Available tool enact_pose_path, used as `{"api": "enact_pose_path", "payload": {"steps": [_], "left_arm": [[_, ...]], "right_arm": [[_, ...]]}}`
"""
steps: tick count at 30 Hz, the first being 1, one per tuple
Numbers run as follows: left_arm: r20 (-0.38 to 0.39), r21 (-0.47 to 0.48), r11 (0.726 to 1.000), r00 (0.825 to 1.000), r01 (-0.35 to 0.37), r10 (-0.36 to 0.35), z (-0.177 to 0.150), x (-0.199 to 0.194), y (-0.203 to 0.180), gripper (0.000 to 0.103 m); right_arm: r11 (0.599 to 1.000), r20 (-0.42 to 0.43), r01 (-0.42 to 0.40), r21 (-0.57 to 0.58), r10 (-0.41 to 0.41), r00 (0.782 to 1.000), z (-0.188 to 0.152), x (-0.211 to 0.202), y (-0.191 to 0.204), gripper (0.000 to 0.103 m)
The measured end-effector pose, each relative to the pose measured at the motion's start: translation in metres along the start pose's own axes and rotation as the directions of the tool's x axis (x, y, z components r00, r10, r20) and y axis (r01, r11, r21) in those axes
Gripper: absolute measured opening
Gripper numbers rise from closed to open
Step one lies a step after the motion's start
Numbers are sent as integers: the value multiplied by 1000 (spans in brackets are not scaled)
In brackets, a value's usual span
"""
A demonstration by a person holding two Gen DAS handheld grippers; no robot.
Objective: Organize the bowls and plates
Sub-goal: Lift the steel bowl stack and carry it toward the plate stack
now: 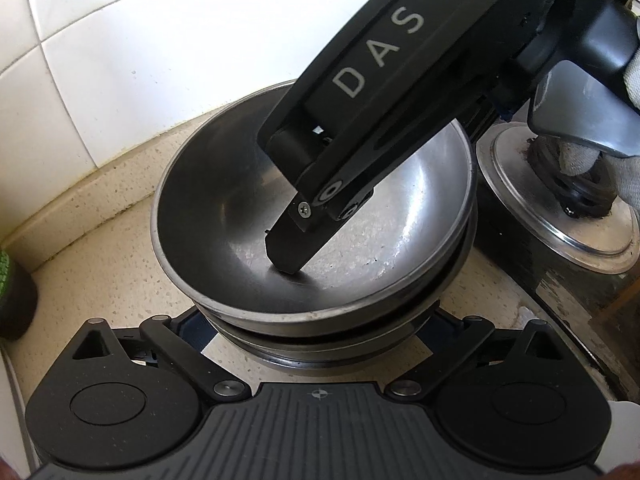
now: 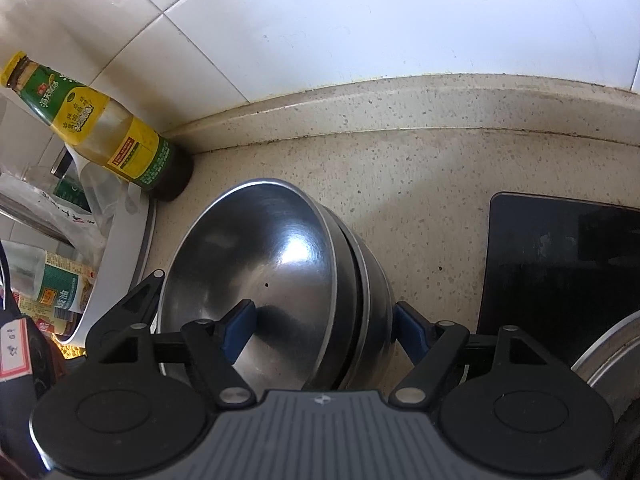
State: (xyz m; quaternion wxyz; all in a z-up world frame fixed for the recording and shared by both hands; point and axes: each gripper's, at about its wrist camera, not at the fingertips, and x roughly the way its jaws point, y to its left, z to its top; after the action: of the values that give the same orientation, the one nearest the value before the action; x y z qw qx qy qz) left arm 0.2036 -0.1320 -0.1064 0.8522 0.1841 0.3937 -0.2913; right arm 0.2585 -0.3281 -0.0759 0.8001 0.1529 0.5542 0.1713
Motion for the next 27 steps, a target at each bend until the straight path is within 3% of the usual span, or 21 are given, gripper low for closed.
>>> {"api": "enact_pose_path", "payload": {"steps": [11,27], "left_arm": [[24,-22,1000,1000,-17,18,2,-4,-5,101],[112,-39,996,991,-74,78,23,-34,-10,101]], "right_arm": [[1000,39,-12,-4,13,999,10,-6,-1,79],[998,137,-4,-56,11,990,24,-51,24,79]]}}
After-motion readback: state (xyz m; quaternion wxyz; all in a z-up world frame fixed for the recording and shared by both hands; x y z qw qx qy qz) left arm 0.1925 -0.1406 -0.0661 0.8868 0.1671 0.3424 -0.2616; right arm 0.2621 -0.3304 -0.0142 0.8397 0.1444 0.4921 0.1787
